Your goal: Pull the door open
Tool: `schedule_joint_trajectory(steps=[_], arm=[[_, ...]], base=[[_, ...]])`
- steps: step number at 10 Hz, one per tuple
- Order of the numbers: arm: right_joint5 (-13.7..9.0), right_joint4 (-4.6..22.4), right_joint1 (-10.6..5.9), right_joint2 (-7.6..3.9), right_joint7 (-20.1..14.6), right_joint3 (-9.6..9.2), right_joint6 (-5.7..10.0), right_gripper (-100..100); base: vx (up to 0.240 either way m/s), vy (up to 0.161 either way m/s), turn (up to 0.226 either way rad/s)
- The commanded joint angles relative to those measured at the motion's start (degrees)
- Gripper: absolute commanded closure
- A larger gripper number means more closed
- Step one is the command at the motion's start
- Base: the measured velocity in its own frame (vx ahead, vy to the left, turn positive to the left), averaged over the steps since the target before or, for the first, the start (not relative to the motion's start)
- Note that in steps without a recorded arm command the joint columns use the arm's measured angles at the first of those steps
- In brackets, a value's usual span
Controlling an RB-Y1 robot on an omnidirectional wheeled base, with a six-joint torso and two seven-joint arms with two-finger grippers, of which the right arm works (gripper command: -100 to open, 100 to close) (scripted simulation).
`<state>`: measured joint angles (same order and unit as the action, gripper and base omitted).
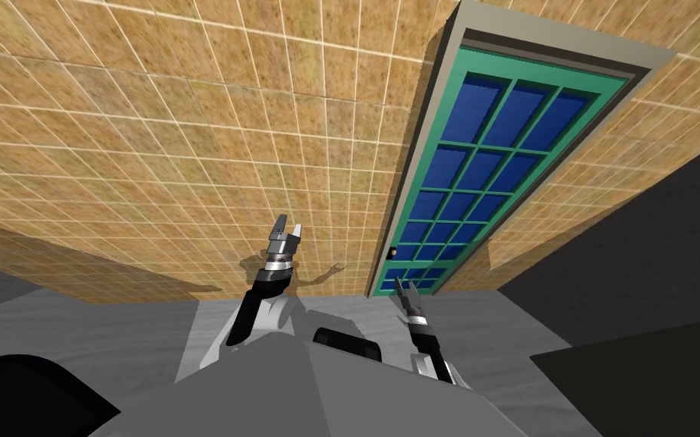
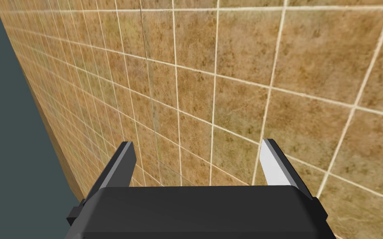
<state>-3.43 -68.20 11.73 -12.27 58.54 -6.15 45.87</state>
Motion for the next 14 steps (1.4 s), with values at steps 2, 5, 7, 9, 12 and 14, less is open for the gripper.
schedule_joint_trajectory(steps=[2,5,7,9,12,14], arm=[[0.05,2.69,-0.74,-0.28,2.81,-0.09,0.44,-100],[0.1,5.72,-1.43,-0.68,5.8,-0.21,1.04,-100],[0.13,7.46,-1.83,-0.9,7.53,-0.28,1.39,-100],[0.18,10.07,-2.42,-1.22,10.1,-0.37,1.9,-100],[0.22,12.36,-2.94,-1.5,12.36,-0.46,2.35,-100],[0.25,14.44,-3.42,-1.75,14.41,-0.54,2.76,-100]], base=[[0.069,-0.056,0.073],[0.064,-0.069,0.076],[0.063,-0.056,0.065],[0.088,-0.075,0.09],[0.057,-0.066,0.056],[0.065,-0.063,0.087]])
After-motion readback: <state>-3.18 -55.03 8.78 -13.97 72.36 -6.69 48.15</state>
